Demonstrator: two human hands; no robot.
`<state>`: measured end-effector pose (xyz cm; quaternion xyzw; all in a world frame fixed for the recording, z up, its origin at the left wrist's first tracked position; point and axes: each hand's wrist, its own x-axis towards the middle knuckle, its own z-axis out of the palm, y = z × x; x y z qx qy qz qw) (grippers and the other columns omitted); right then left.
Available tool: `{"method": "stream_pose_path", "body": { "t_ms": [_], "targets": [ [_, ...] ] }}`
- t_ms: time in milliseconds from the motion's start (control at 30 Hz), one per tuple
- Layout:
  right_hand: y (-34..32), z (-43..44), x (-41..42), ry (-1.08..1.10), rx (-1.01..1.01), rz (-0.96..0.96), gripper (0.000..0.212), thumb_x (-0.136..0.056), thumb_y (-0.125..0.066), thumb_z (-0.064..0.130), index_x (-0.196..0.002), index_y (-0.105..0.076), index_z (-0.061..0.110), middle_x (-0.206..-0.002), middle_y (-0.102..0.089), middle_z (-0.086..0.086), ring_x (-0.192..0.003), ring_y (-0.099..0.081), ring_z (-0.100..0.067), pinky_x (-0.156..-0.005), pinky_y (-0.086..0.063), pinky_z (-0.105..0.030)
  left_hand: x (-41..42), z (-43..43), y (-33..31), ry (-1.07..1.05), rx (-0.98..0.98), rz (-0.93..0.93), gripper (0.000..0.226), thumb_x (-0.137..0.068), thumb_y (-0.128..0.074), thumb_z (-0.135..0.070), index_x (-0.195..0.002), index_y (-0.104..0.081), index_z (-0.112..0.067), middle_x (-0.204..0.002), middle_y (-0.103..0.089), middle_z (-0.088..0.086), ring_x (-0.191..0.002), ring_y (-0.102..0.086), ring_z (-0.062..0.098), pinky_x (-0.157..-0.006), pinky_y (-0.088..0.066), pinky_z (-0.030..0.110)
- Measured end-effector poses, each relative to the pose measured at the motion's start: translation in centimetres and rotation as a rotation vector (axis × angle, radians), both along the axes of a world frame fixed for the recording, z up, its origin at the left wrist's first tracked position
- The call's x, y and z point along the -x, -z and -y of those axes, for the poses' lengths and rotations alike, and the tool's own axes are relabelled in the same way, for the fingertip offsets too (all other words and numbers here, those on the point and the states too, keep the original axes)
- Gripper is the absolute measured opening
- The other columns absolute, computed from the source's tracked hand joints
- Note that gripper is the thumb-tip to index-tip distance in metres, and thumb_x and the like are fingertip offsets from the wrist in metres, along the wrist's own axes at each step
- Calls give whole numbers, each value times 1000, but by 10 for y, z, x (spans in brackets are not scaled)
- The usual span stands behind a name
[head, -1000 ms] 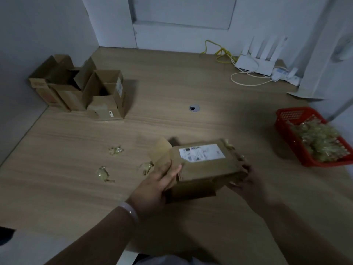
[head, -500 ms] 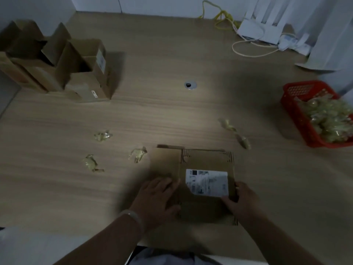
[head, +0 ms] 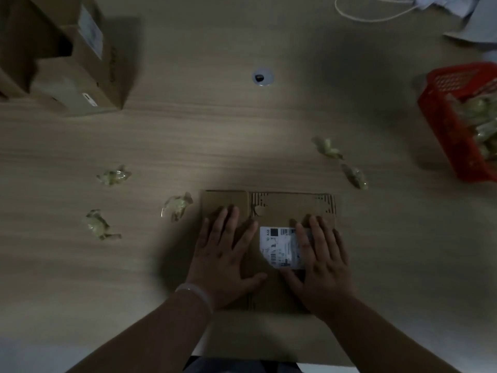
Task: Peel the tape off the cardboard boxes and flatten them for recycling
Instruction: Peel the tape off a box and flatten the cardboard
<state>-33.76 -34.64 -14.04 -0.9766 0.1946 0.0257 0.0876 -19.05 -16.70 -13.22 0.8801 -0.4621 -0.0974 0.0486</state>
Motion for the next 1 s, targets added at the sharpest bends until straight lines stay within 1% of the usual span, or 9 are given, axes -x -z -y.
{"method": "stream_pose_path", "body": {
  "t_ms": [100,200,267,400,633,767,833,933,1000],
  "targets": [
    [8,1,0,-7,36,65,84,-87,-41,66,-149,-30,10,-154,-26,-20,-145,-21,-34,-114,-23,-54,-2,1,6,-14,19,0,95,-70,-45,-80,-149,-27,-32,-158,-18,12,-146,-12,30,-114,-17,57],
    [6,0,-1,-42,58,55,83,-89,-42,64,-148,-33,6,-151,-29,-24,-143,-25,-38,-113,-24,-57,-3,-2,7,-30,36,10,85,-76,-42,-77,-148,-29,-34,-157,-21,9,-146,-15,27,-115,-17,54],
    [2,-2,0,-20,35,23,83,-90,-38,64,-149,-29,8,-154,-24,-23,-145,-20,-36,-114,-23,-56,-2,-4,6,-52,50,5,79,-81,-40,-74,-148,-29,-33,-157,-23,9,-146,-16,26,-115,-19,53],
    [1,-3,1,19,17,-21,86,-89,-34,67,-152,-21,10,-158,-10,-23,-147,-9,-34,-116,-20,-54,4,-4,8,-104,35,29,85,-82,-39,-74,-149,-30,-24,-157,-21,14,-146,-15,28,-115,-19,53],
    [5,-3,-1,28,6,-25,87,-88,-36,67,-152,-20,10,-159,-10,-20,-148,-7,-31,-117,-17,-51,2,-2,11,-97,5,24,88,-80,-37,-76,-150,-26,-25,-159,-13,14,-147,-9,28,-116,-15,53],
    [1,-2,-2,37,-7,-95,85,-89,-20,70,-154,-6,16,-161,-1,-16,-149,0,-28,-118,-8,-47,-3,-5,8,-54,-11,-12,91,-77,-40,-75,-151,-24,-23,-159,-11,13,-147,-8,28,-116,-13,52],
    [-1,1,-2,36,-40,-88,83,-90,-15,69,-154,-6,17,-161,-2,-15,-148,-1,-28,-118,-7,-46,-7,-11,4,-27,-8,-36,90,-77,-40,-73,-151,-25,-24,-160,-10,10,-148,-7,26,-117,-10,49],
    [-4,10,1,-16,-165,-34,79,-92,-26,62,-152,-12,14,-160,-6,-13,-148,-6,-28,-118,-15,-49,-8,-22,0,-30,-5,-76,86,-80,-33,-75,-151,-23,-27,-161,-6,4,-148,-2,20,-119,-8,42],
    [-3,19,10,-2,-214,6,82,-89,-39,58,-152,-13,11,-160,-8,-9,-148,-9,-25,-117,-21,-47,1,-29,-6,-158,-19,-130,86,-79,-34,-77,-151,-18,-33,-161,-1,-1,-147,-2,19,-117,-15,41]
  ]
}}
